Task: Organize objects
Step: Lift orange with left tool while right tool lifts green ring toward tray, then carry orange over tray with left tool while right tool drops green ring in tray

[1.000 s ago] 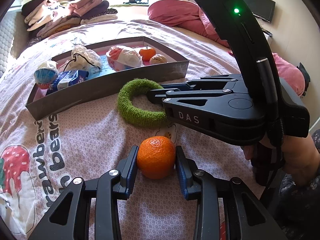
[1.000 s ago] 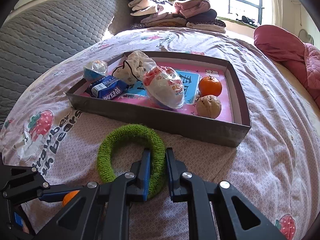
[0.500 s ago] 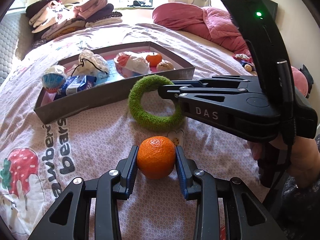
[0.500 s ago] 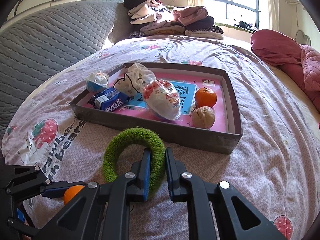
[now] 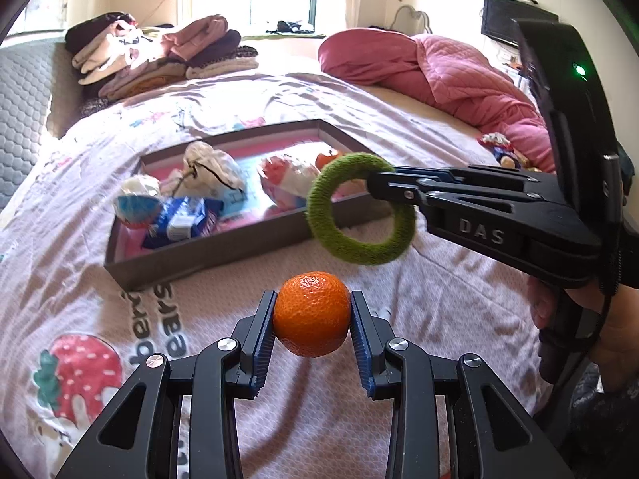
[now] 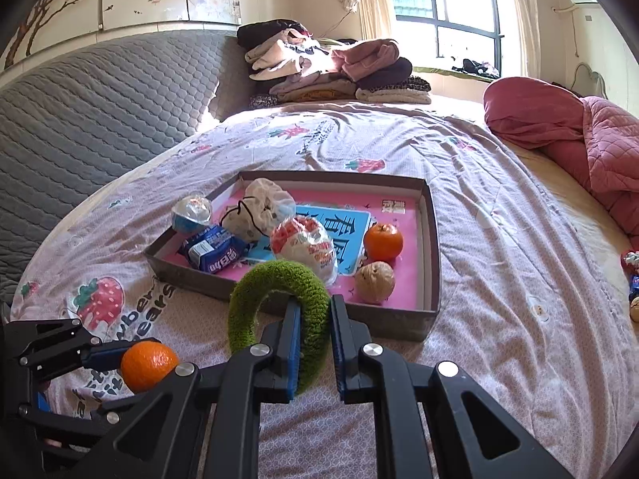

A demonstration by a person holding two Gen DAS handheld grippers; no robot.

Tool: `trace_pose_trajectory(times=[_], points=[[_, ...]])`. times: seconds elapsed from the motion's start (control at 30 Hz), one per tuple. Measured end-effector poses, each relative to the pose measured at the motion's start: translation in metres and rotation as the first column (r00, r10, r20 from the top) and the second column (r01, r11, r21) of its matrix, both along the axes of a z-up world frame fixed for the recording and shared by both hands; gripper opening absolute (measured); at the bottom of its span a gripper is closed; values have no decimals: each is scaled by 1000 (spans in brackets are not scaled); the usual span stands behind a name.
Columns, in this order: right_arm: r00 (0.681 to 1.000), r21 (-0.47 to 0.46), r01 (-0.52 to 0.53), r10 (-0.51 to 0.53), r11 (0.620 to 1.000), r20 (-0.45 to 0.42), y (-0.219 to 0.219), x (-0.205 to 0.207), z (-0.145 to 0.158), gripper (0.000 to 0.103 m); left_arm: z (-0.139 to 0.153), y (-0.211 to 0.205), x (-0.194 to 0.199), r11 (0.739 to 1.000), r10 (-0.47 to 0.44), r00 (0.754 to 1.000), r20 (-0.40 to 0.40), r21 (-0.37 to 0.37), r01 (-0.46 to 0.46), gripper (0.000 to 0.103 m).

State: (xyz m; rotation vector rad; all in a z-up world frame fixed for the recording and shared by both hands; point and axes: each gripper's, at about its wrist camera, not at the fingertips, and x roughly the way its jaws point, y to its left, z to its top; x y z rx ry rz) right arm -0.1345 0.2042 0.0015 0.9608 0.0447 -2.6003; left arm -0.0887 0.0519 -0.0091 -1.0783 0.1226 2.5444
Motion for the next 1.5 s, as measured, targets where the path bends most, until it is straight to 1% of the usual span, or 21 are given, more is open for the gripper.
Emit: trace_pose_trajectory(times=[0.5,0.87,1.07,1.2,1.5], points=[[997,-4,15,-15,1000,-77,6,-6,30,14,25,-22,-23,998,55,997,-61,1,-55,36],[992,-14,30,-31,999,-119,12,-21,45,14,49,-32,-60,996,87,989,-118,-9,-89,36],[986,-26,41,-44,999,-159,15,-31,57,14,60,-42,-78,994,110,984,-143,5,-110,36],[983,-44,59,-65,997,-170,20,-40,56,14,59,-46,-89,992,122,980,-155,1,-123,36],[985,-38,85,-90,996,-149,26,-59,46,14,40,-44,-114,992,129,984,-123,3,-129,36]])
